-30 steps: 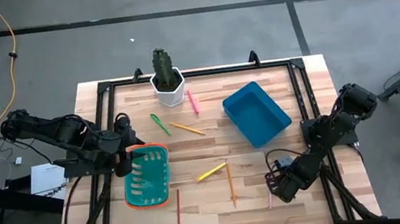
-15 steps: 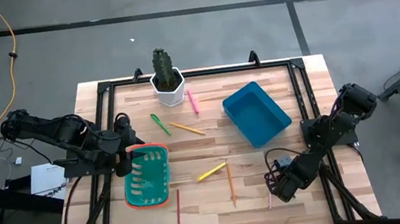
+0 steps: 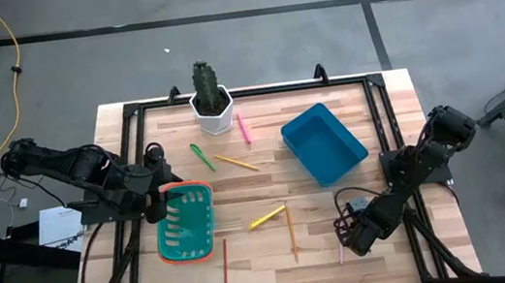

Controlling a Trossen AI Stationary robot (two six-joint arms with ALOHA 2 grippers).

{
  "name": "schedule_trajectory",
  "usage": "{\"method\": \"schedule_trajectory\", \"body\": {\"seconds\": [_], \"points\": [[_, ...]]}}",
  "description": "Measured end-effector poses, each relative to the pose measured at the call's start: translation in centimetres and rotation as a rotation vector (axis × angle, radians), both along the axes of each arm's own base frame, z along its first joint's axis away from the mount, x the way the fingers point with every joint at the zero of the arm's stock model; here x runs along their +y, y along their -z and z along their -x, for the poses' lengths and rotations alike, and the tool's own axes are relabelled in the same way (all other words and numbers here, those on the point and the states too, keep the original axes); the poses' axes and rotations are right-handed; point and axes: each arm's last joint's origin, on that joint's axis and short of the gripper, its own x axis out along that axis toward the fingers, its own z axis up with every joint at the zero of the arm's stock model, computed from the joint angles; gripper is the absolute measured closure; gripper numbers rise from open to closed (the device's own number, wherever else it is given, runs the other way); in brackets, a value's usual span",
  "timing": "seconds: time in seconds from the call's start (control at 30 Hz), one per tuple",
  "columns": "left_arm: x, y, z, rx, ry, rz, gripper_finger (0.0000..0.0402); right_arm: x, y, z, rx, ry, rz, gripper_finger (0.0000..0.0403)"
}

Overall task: Sort pens & pencils
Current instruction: Put the dark blue pencil into the blue bin

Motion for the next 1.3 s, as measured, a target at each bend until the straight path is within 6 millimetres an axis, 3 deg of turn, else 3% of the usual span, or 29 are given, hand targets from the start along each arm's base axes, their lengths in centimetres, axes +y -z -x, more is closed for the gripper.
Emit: {"method": "schedule_trajectory", "body": {"seconds": [0.77,1.1,1.3], "points": [[0.0,0.0,0.0,-0.001,-0.001,-0.002,0.0227,1.4,-2.8,-2.0,-0.161,-0.006,0.025,0.0386],[0.0,0.0,0.0,-0.001,-0.001,-0.002,0.0227,1.7,-6.4,-4.8,-0.343,-0.062,0.071,0.0386],[0.0,0.0,0.0,-0.003,-0.005,-0.004,0.0227,-0.2,-8.7,-6.4,-0.335,-0.096,0.180,0.0386]]}}
